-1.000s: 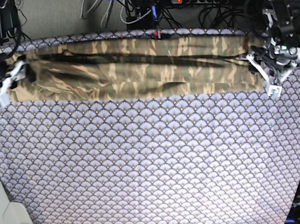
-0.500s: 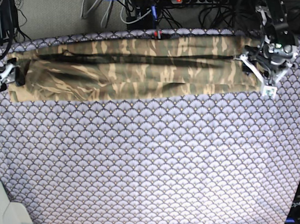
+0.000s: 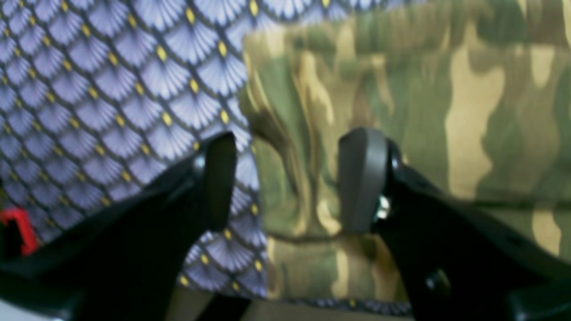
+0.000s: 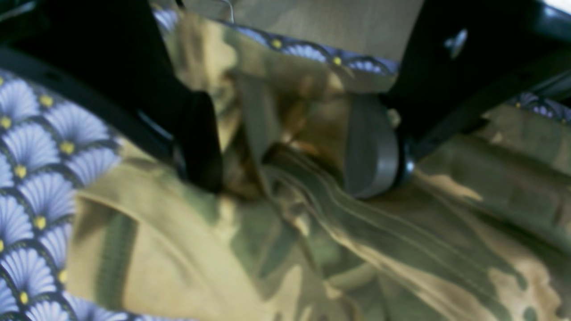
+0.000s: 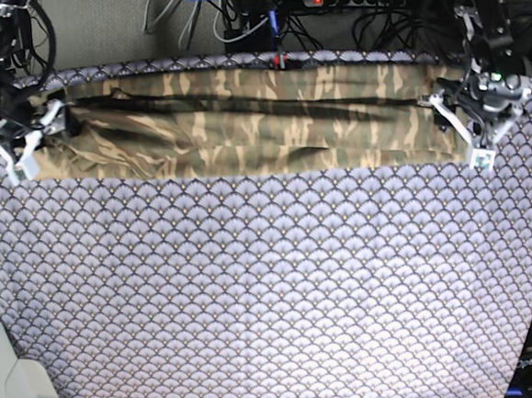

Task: Fold the T-shirt properly
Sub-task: 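Hold both strip ends with the grippers and pull them apart taut, then regrasp the strip end with the left gripper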

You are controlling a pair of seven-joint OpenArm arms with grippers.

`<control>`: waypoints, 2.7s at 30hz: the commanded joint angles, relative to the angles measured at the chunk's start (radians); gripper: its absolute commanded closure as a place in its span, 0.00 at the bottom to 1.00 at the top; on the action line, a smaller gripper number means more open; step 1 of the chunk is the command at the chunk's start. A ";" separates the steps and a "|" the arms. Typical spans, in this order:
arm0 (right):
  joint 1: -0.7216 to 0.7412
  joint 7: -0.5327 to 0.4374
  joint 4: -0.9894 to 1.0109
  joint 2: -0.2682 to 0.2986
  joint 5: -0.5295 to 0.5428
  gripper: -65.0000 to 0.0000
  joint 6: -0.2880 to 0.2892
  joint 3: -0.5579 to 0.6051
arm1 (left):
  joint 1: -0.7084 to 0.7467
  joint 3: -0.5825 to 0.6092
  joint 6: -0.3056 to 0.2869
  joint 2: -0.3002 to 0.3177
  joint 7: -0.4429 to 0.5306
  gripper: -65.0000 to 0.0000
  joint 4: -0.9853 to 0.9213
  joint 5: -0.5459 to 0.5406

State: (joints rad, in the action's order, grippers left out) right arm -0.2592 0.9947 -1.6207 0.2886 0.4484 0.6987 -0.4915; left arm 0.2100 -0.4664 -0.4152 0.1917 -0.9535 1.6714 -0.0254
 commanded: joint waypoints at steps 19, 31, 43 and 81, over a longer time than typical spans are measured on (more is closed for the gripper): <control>0.007 -0.030 -0.014 0.018 0.008 0.32 -0.001 0.007 | -0.017 -0.094 0.003 -0.042 0.074 0.45 -0.132 -0.001; 0.007 -0.030 -0.014 0.016 0.008 0.32 -0.001 0.006 | 0.010 -0.094 0.003 -0.068 0.078 0.46 -0.146 -0.003; 0.007 -0.029 -0.014 0.016 0.008 0.32 -0.001 0.001 | 0.026 -0.094 0.003 -0.068 0.078 1.00 -0.146 -0.003; 0.007 -0.030 -0.014 0.014 0.008 0.32 -0.001 0.004 | -0.053 -0.251 -0.244 -0.070 0.069 0.16 -0.184 -0.074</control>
State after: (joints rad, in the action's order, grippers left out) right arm -0.2581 0.9810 -1.6207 0.2878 0.4454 0.6983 -0.4812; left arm 0.1547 -0.7197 -0.6510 0.1200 -0.8577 1.4891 -0.1112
